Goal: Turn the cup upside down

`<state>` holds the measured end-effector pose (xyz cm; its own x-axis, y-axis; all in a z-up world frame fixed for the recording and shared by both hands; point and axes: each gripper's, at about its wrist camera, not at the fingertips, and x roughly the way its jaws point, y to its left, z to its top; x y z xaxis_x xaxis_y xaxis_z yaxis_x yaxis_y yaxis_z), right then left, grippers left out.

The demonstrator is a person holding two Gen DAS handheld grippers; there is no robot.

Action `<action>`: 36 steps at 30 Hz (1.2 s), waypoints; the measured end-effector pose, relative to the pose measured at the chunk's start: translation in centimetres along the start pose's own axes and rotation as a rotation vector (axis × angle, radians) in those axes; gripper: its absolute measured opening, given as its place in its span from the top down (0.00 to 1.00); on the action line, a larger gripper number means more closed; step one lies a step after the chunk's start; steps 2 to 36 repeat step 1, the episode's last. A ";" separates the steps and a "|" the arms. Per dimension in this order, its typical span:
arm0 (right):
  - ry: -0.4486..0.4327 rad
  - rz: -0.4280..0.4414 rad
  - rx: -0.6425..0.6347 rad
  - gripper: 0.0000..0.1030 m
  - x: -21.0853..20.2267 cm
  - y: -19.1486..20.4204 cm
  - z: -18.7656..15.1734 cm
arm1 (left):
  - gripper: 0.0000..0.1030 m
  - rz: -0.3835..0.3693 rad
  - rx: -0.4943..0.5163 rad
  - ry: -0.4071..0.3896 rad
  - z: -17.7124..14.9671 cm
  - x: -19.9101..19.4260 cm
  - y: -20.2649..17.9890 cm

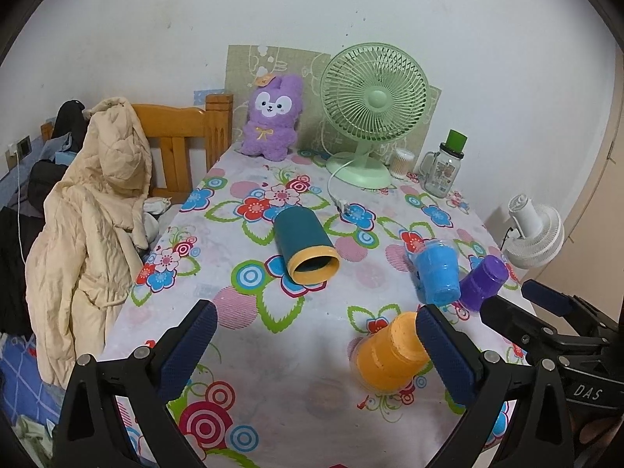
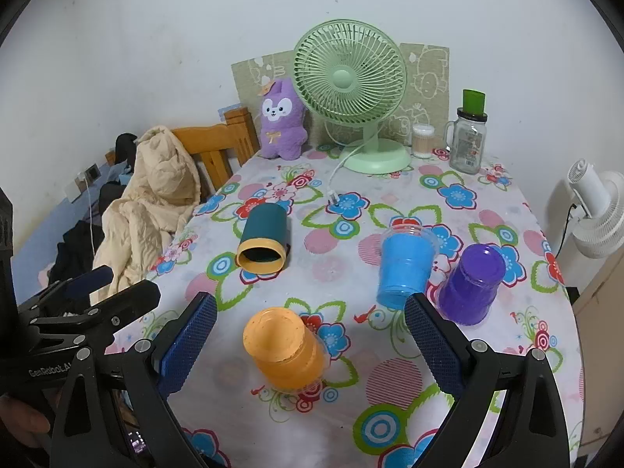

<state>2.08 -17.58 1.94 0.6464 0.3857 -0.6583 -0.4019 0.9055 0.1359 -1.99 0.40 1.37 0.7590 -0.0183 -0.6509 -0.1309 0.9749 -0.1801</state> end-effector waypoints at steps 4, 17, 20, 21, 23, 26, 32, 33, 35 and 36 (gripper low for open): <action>0.001 0.001 -0.001 0.05 0.0 0.0 0.0 | 0.00 -0.001 -0.001 0.000 0.0 0.0 0.1; 0.001 0.001 -0.001 0.05 0.0 0.0 0.0 | 0.00 -0.001 -0.001 0.000 0.0 0.0 0.1; 0.001 0.001 -0.001 0.05 0.0 0.0 0.0 | 0.00 -0.001 -0.001 0.000 0.0 0.0 0.1; 0.001 0.001 -0.001 0.05 0.0 0.0 0.0 | 0.00 -0.001 -0.001 0.000 0.0 0.0 0.1; 0.001 0.001 -0.001 0.05 0.0 0.0 0.0 | 0.00 -0.001 -0.001 0.000 0.0 0.0 0.1; 0.001 0.001 -0.001 0.05 0.0 0.0 0.0 | 0.00 -0.001 -0.001 0.000 0.0 0.0 0.1; 0.001 0.001 -0.001 0.05 0.0 0.0 0.0 | 0.00 -0.001 -0.001 0.000 0.0 0.0 0.1; 0.001 0.001 -0.001 0.05 0.0 0.0 0.0 | 0.00 -0.001 -0.001 0.000 0.0 0.0 0.1; 0.001 0.001 -0.001 0.05 0.0 0.0 0.0 | 0.00 -0.001 -0.001 0.000 0.0 0.0 0.1; 0.001 0.001 -0.001 0.05 0.0 0.0 0.0 | 0.00 -0.001 -0.001 0.000 0.0 0.0 0.1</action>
